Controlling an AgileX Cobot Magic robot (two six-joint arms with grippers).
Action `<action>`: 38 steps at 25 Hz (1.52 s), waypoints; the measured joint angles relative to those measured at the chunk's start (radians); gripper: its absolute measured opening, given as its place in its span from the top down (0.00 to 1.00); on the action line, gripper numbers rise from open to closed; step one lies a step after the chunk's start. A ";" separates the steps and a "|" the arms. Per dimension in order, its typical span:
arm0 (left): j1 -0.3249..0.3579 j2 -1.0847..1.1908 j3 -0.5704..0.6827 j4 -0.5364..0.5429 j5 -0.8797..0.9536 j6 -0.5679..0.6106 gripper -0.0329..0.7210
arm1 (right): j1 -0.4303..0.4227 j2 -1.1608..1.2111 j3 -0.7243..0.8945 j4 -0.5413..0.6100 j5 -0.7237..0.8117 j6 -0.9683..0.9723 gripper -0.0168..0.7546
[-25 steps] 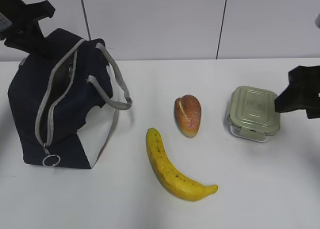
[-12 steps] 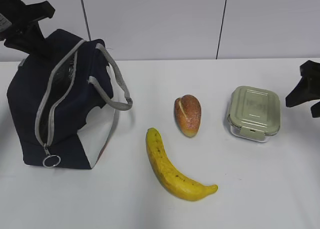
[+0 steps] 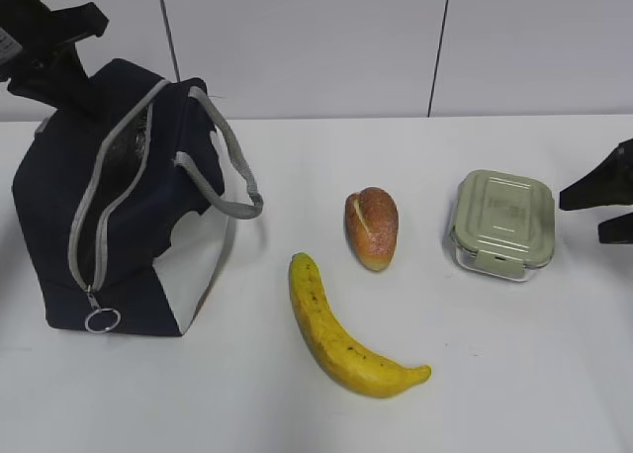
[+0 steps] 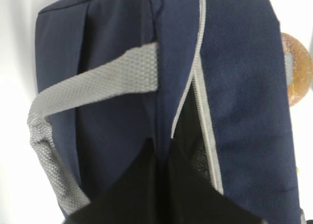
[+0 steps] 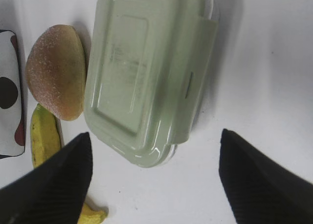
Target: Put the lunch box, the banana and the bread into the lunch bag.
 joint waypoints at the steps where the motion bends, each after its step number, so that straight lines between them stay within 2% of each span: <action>1: 0.000 0.000 0.000 0.000 0.000 0.000 0.96 | 0.000 0.024 -0.002 0.021 0.000 -0.032 0.20; 6: 0.000 0.000 0.000 0.000 0.001 0.000 0.96 | 0.000 0.133 -0.043 0.088 0.000 -0.134 0.20; 17: 0.000 0.000 0.000 -0.001 0.003 0.000 0.96 | 0.000 0.303 -0.163 0.171 0.076 -0.218 0.23; 25: 0.000 0.000 0.000 -0.002 0.003 0.000 0.96 | 0.000 0.350 -0.166 0.224 0.130 -0.245 0.33; 31: 0.000 0.000 0.000 -0.002 0.003 0.001 0.96 | 0.000 0.356 -0.166 0.247 0.156 -0.252 0.49; 38: 0.000 0.000 0.000 -0.002 0.004 0.001 0.96 | 0.002 0.356 -0.166 0.249 0.175 -0.257 0.51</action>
